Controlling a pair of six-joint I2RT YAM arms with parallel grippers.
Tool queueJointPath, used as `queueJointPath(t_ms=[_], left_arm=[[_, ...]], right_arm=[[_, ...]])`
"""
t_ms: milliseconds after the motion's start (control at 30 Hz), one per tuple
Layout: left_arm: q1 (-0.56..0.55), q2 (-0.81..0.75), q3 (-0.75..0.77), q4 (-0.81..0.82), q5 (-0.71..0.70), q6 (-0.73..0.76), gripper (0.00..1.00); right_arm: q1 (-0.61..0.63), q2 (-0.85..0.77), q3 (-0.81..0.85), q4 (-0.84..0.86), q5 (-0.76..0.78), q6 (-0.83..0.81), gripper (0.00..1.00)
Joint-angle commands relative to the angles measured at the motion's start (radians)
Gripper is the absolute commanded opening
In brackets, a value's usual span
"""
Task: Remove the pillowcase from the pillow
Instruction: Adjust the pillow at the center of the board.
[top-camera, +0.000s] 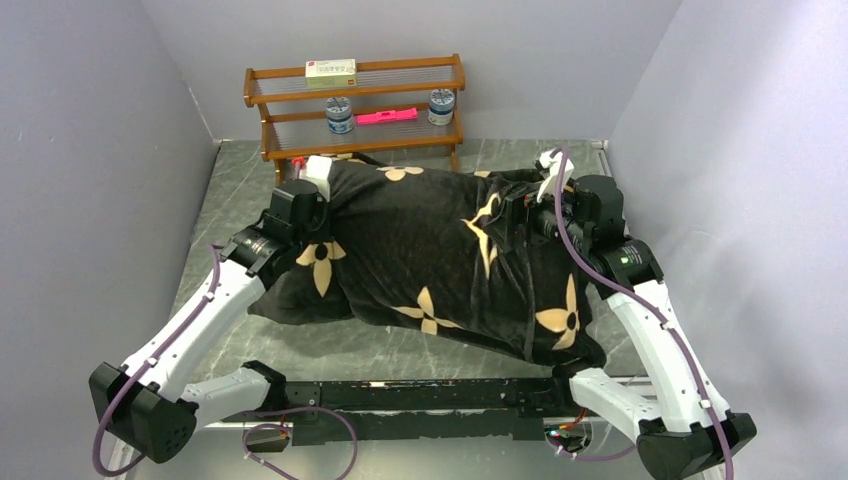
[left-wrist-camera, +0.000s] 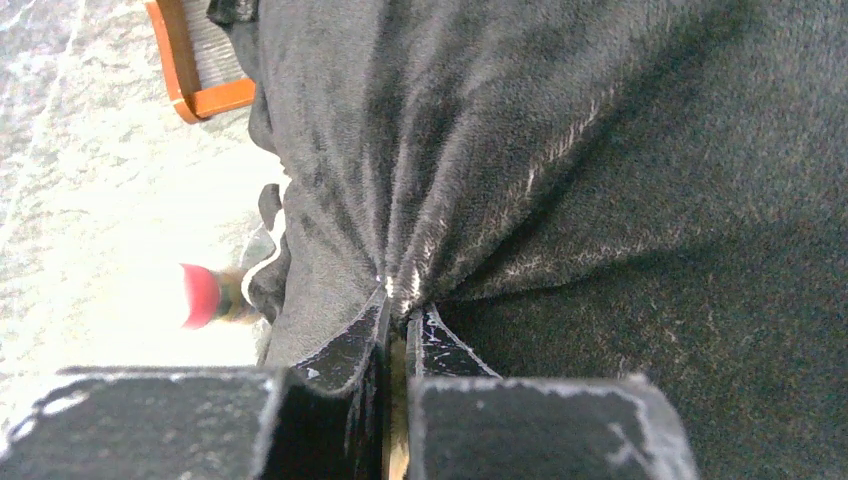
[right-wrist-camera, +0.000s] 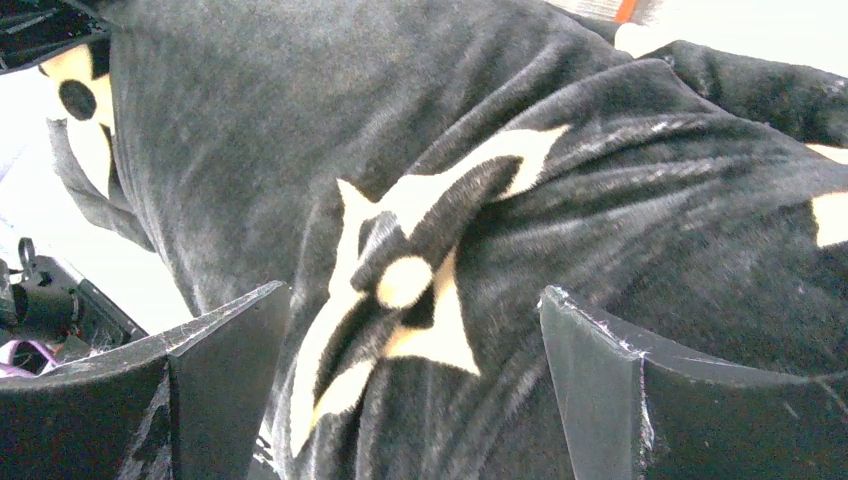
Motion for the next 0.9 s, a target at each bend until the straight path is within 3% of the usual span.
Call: queueJointPath(t_ms=[0, 333, 533, 667, 867], left_arm=[[0.108, -0.035, 0.077, 0.059, -0.127, -0.007, 0.05], [0.136, 0.054, 0.216, 0.095, -0.100, 0.007, 0.05], [0.136, 0.099, 0.228, 0.114, -0.122, 0.062, 0.05], [0.133, 0.101, 0.206, 0.111, -0.003, 0.077, 0.05], [0.105, 0.025, 0.167, 0.125, 0.096, 0.082, 0.25]], right_arm=[[0.002, -0.026, 0.007, -0.026, 0.059, -0.014, 0.97], [0.002, -0.097, -0.022, -0.156, 0.133, 0.040, 0.98], [0.002, -0.150, -0.097, -0.181, -0.076, 0.083, 0.94], [0.003, -0.172, -0.162, -0.138, -0.205, 0.125, 0.91], [0.004, -0.170, -0.184, -0.011, -0.347, 0.183, 0.87]])
